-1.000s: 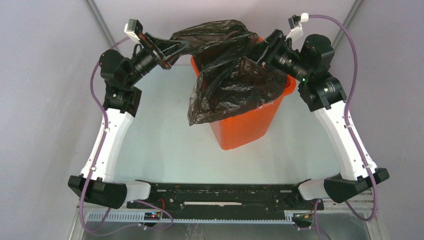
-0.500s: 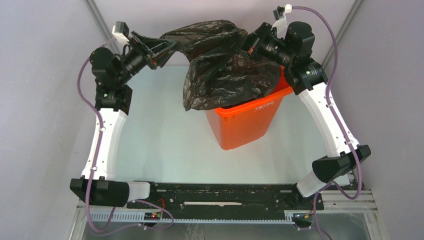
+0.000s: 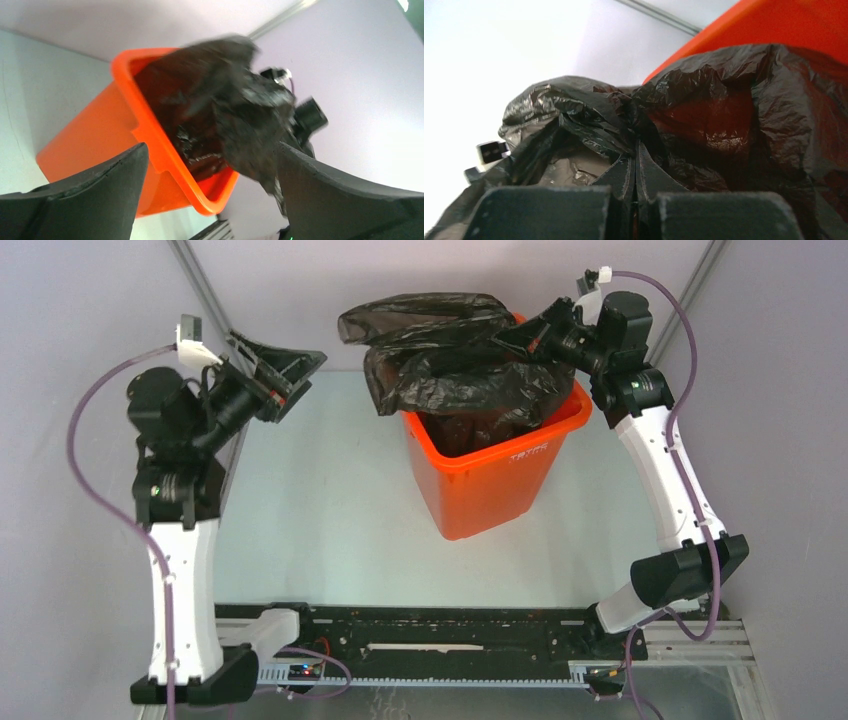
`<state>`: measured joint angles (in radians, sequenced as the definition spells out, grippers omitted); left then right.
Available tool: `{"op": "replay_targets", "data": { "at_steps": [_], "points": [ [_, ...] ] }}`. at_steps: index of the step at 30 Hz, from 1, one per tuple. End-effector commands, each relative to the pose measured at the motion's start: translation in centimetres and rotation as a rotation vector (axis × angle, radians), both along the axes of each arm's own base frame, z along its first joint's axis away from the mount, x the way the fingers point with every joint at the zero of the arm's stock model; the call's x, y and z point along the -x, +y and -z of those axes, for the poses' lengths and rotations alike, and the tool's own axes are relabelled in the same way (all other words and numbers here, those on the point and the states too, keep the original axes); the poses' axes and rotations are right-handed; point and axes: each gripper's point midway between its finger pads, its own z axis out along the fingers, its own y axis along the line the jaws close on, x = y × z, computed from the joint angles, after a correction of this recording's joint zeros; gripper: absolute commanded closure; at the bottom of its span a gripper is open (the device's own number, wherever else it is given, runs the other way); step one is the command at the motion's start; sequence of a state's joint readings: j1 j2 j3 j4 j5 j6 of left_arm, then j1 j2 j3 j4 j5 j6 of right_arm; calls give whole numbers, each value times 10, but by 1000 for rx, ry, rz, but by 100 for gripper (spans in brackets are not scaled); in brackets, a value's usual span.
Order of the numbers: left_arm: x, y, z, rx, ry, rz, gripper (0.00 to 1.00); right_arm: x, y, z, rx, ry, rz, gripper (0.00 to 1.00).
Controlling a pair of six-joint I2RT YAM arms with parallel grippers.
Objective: Put the trash bags into the trash bin
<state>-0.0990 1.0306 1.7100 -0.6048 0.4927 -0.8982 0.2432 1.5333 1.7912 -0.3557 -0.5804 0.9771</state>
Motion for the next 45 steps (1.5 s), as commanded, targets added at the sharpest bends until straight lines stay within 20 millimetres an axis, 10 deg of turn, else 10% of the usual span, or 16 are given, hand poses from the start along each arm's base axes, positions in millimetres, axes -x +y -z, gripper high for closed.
{"op": "replay_targets", "data": {
  "at_steps": [1, 10, 20, 27, 30, 34, 45],
  "points": [
    [20, -19, -33, -120, -179, 60, 0, 33, 5, -30, -28, -78, -66, 100],
    [25, -52, -49, -288, -265, 175, 2, 45, -2, -47, -39, -109, -48, 100],
    [17, -83, 11, -579, -208, 217, 3, 50, -4, -63, -55, -136, -35, 100],
    [-8, -78, 26, -625, -109, 114, 43, 47, -4, -59, -40, -133, -27, 100],
    [-23, -61, 35, -606, -7, -22, 78, 41, -3, -47, 4, -131, -16, 100],
    [-37, -55, 42, -517, 76, -84, 92, 31, 9, -19, 163, -169, -7, 100],
    [-82, -60, 60, -300, 150, -57, 100, -10, 51, 90, 620, -177, 0, 100]
  ]
}}
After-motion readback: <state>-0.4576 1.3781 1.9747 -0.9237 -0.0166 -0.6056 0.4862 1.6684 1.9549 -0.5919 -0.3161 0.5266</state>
